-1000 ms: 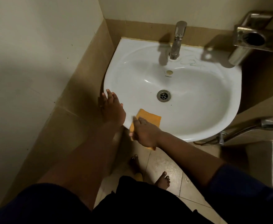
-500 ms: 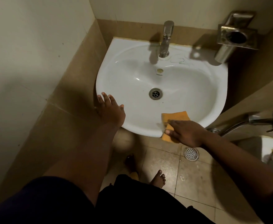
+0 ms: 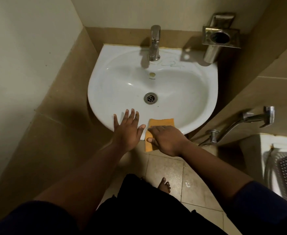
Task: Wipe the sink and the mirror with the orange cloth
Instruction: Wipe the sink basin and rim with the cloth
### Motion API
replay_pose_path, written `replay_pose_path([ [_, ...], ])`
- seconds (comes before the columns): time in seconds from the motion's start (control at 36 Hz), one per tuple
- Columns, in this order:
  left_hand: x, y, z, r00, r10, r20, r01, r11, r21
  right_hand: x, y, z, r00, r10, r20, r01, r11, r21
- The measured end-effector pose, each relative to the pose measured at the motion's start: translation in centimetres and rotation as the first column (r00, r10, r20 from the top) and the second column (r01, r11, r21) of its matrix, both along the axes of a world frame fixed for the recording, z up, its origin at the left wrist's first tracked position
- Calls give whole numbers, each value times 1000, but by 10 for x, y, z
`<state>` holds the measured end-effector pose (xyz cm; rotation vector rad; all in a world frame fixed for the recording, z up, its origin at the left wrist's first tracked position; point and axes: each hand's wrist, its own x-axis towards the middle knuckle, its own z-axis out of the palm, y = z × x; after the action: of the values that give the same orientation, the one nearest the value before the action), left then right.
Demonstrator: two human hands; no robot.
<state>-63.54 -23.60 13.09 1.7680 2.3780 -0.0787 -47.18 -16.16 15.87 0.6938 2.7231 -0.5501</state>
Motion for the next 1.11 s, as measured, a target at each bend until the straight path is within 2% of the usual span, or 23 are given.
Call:
replay_pose_path([
  [0.28, 0, 2, 6, 999, -27, 43, 29, 999, -36, 69, 53, 0, 985, -161, -68, 167, 980, 104],
  [0.36, 1, 1, 7, 999, -33, 30, 35, 998, -50, 55, 33, -6, 954, -278, -113, 294, 941, 167],
  [0.44, 3, 4, 6, 999, -37, 19, 38, 997, -67, 31, 0, -11, 930, -333, -157, 356, 923, 149],
  [0.61, 18, 15, 9, 993, -101, 67, 106, 992, -69, 14, -25, -18, 915, -320, -246, 366, 914, 174],
  [0.75, 35, 26, 9, 987, -117, 107, 126, 988, -86, 34, -7, -23, 930, -245, -273, 301, 936, 184],
  [0.86, 37, 30, 11, 988, -98, 117, 111, 988, -110, 60, 26, -27, 915, -268, -302, 330, 926, 181],
  [1.0, 45, 34, 14, 990, -21, 137, 36, 993, -113, 97, 94, -17, 943, -254, -214, 289, 945, 155],
  [1.11, 61, 41, 15, 986, 43, 161, -25, 993, -117, 93, 111, -14, 939, -285, -193, 315, 938, 146],
])
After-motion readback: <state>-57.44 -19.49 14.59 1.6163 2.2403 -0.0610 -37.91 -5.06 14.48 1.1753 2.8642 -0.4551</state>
